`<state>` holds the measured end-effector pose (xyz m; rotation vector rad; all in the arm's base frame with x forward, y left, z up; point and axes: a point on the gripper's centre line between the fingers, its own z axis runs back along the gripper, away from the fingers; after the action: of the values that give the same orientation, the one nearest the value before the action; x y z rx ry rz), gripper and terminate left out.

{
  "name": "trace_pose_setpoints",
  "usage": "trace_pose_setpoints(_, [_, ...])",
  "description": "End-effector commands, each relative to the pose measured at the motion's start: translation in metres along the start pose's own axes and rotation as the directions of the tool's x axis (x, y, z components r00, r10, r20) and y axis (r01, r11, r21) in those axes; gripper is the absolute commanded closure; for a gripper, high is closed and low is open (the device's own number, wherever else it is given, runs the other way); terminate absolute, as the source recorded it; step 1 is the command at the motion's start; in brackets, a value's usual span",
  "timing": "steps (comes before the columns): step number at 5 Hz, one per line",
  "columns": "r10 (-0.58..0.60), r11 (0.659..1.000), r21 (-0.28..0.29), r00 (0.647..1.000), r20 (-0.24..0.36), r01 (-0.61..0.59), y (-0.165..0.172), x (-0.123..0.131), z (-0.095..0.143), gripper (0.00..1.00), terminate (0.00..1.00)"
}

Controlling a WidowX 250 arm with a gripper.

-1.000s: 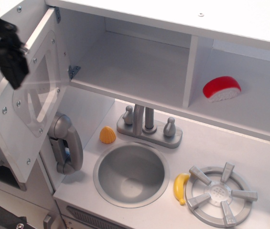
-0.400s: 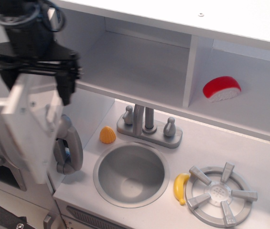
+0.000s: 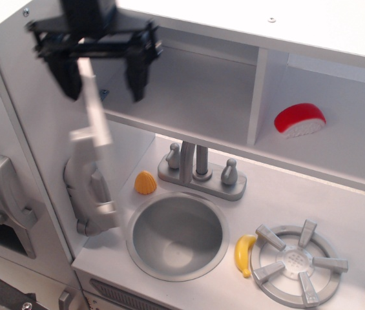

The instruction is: Close microwave

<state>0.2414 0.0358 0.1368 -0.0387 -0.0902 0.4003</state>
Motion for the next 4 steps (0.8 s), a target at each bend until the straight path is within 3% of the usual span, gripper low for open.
trace_pose_setpoints(1, [-0.091,0.995,-0.046,0.996,0.018,0.092,-0.010,-0.022,0.023,0.00,0.00])
trace_pose_setpoints(3, [-0.232,0.966,-0.114,0.972,0.028,0.233,0.030,-0.075,0.040,0.00,0.00])
trace_pose_setpoints(4, [-0.254,0.964,-0.079,0.967,0.027,0.255,0.043,-0.086,0.023,0.00,0.00])
